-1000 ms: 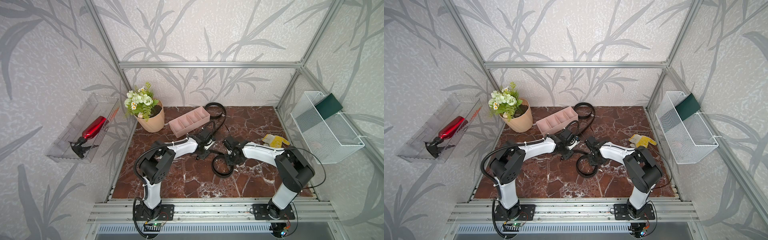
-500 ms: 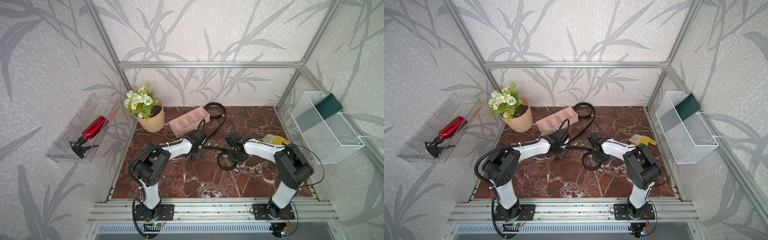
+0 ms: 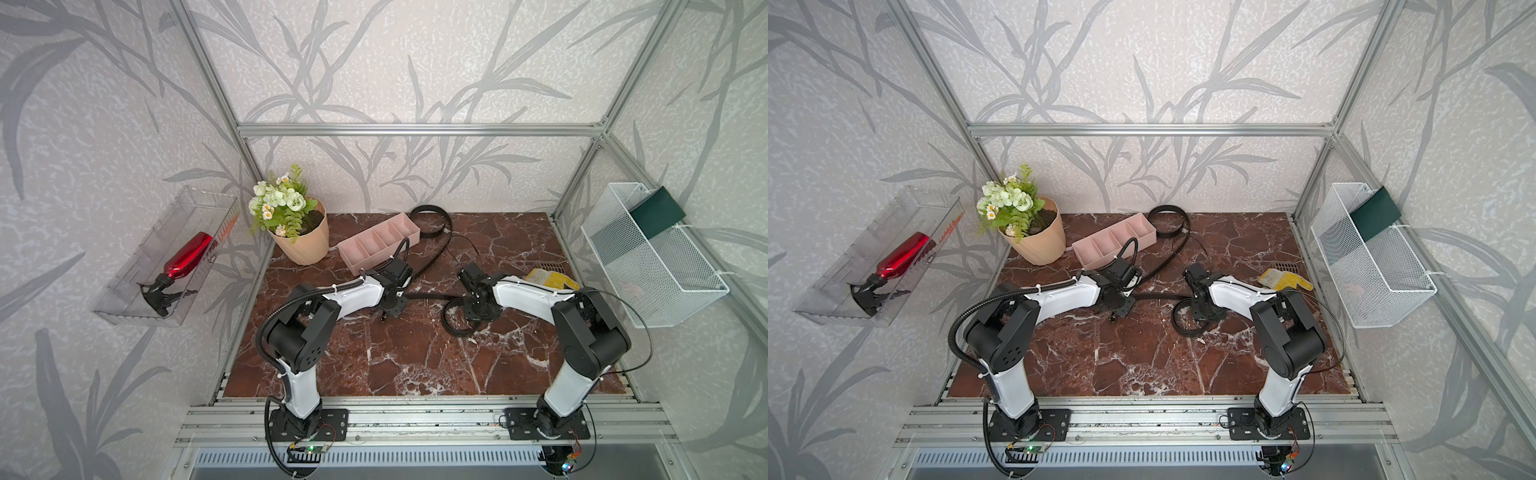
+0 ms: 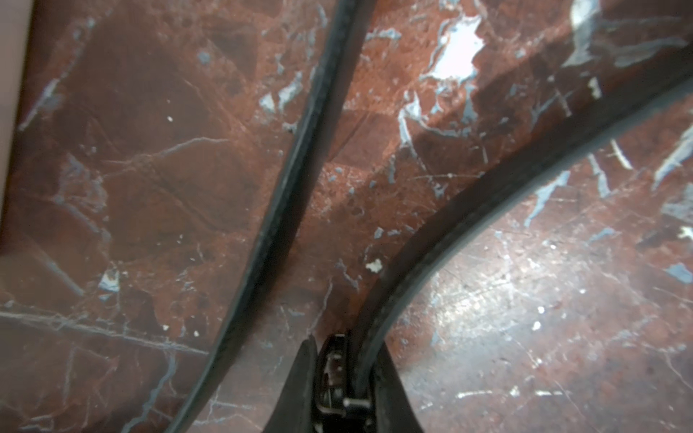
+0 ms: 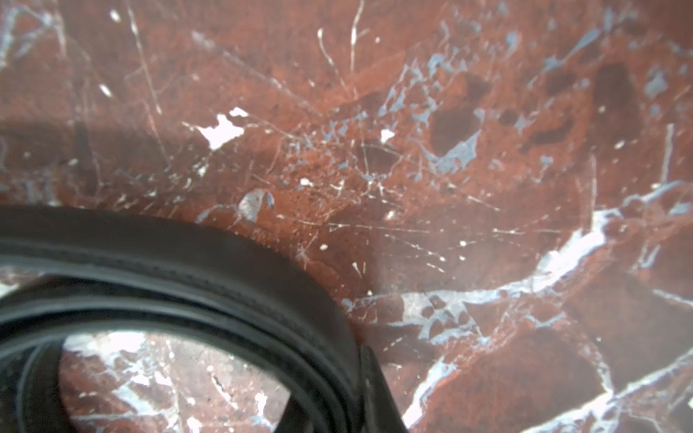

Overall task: Place the belts into the storage roll
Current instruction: Roll the belt at the center of the board.

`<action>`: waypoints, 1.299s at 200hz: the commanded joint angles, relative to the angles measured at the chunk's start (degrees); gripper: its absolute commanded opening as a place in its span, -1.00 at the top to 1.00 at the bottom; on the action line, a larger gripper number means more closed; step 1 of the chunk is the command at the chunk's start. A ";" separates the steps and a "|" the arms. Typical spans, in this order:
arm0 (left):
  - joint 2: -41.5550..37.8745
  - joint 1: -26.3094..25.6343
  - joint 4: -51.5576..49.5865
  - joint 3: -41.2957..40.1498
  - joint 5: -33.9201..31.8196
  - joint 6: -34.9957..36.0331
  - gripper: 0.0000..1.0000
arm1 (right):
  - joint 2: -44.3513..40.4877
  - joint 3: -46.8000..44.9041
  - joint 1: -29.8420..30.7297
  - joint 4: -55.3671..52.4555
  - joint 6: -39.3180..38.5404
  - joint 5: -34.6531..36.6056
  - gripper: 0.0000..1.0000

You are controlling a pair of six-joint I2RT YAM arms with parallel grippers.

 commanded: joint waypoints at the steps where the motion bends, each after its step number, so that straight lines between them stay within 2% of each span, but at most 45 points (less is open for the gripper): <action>1: -1.07 0.25 -5.24 -0.81 0.85 -4.04 1.00 | 0.65 -0.83 -0.55 -3.58 10.80 -2.81 1.00; 36: -4.22 -2.12 -5.92 -3.76 4.26 -8.94 1.00 | 2.64 4.93 2.10 -6.50 21.37 -0.79 1.00; 75: -4.42 -10.15 -4.15 -4.87 3.89 -15.77 1.00 | 10.80 14.18 6.25 -13.20 28.87 0.54 1.00; 94: -4.01 -13.26 -1.14 -5.35 6.14 -20.51 1.00 | 11.93 15.52 7.71 -13.59 31.52 0.94 1.00; 110: -4.48 -15.15 2.76 -6.58 7.36 -24.58 0.82 | 11.39 14.85 8.78 -12.58 34.09 0.98 1.00; 125: -5.46 -15.85 7.62 -8.32 10.09 -27.61 0.54 | 10.47 13.23 9.29 -11.13 36.81 -0.10 1.00; 138: -6.62 -16.27 11.20 -9.82 12.69 -28.80 0.48 | 9.48 11.37 9.42 -9.30 38.69 -1.16 1.00; 172: -9.22 -16.12 18.41 -13.32 21.73 -30.38 0.21 | 8.47 8.89 9.53 -9.85 47.90 -3.06 1.00; 188: -10.18 -16.12 18.86 -14.16 24.11 -30.30 0.17 | 8.88 8.85 9.86 -10.73 53.04 -4.82 1.00; 225: -13.99 -14.03 14.20 -13.77 24.51 -26.43 0.15 | 11.62 11.86 10.83 -14.48 58.30 -7.06 1.00; 241: -17.12 -10.95 10.95 -13.05 24.44 -23.98 0.13 | 11.95 12.21 10.84 -14.23 58.69 -7.73 1.00; 260: -20.83 -5.82 8.14 -12.09 22.31 -20.51 0.02 | 11.79 12.02 10.67 -13.81 58.16 -7.72 1.00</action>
